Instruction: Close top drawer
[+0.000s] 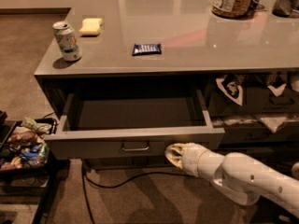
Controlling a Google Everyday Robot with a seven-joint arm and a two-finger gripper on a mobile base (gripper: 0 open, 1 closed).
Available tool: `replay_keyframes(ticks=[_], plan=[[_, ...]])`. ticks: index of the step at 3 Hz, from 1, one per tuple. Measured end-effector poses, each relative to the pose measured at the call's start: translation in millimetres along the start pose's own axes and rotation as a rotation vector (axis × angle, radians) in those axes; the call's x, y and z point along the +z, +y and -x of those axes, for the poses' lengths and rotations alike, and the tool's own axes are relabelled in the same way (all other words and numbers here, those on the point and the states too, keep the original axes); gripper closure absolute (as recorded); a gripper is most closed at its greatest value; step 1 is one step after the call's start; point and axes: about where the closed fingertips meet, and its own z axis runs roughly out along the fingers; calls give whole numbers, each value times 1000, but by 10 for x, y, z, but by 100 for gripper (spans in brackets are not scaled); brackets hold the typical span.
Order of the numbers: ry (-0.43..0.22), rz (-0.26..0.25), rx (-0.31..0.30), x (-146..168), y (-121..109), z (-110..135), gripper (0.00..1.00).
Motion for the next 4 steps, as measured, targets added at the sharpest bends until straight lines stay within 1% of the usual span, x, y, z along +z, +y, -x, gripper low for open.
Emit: replay_keyframes(ticks=[1,2,3,4], plan=[[0,0,0,-4,7,4,100],[-21,-45,-49,229,-221,-25,100],[-22,-46,-50,227,-215,-19,100],[-20,-103,-90,377,-513,-66,100]])
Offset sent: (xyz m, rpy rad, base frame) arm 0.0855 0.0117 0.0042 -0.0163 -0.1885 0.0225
